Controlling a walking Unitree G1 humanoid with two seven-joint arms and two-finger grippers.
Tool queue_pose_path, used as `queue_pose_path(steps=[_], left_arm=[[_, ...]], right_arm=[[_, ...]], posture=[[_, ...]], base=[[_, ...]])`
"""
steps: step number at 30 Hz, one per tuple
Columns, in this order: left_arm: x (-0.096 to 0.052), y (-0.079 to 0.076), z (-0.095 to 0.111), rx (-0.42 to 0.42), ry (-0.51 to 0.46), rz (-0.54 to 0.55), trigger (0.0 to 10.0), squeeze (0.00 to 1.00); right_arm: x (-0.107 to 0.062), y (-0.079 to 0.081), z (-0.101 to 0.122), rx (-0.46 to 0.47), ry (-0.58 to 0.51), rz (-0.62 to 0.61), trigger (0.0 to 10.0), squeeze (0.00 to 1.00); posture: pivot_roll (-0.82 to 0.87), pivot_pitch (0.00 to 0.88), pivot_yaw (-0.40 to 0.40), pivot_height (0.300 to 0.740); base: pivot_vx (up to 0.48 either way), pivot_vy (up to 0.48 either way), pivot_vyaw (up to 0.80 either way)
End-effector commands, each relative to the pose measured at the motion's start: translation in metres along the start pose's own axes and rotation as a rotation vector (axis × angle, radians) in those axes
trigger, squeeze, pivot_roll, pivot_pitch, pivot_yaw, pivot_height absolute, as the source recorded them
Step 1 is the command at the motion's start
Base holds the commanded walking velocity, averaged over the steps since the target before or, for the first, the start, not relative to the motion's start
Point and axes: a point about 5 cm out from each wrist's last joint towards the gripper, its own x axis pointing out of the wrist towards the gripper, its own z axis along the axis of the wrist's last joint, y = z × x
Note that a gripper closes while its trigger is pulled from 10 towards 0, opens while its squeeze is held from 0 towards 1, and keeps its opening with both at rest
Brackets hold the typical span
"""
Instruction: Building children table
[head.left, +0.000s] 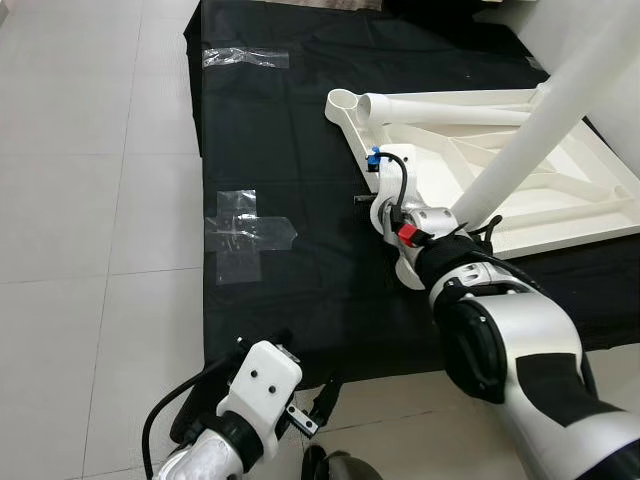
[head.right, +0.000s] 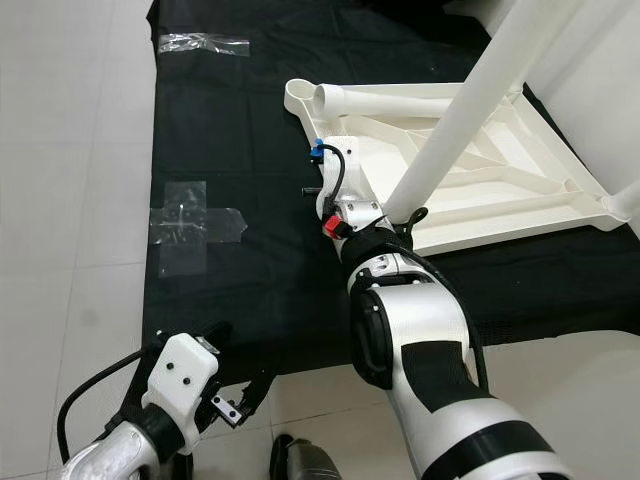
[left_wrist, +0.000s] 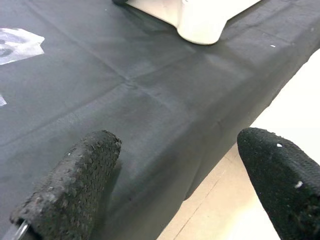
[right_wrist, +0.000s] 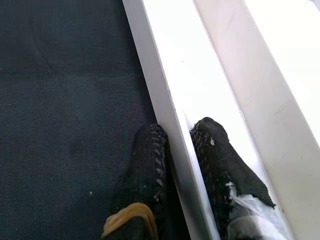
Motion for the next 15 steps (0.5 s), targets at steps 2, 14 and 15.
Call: queue_pose_path(steps=[2, 14, 15], left_arm=[[0.0, -0.003, -0.007, -0.012, 0.032, -0.017, 10.0, 0.0], [0.014, 0.013, -0.016, 0.024, 0.038, -0.023, 10.0, 0.0], [0.014, 0.013, -0.016, 0.024, 0.038, -0.023, 10.0, 0.0]], right_arm=[[0.003, -0.004, -0.02, -0.045, 0.083, 0.005, 0.0, 0.0], [0.003, -0.036, -0.038, -0.289, 0.184, 0.337, 0.0, 0.0], [0.003, -0.036, -0.038, -0.289, 0.184, 0.337, 0.0, 0.0]], posture=[[0.04, 0.223, -0.199, 0.74], [0.02, 0.16, -0.151, 0.74], [0.02, 0.16, -0.151, 0.74]], base=[[0.0, 0.0, 0.0], [0.0, 0.0, 0.0], [0.0, 0.0, 0.0]])
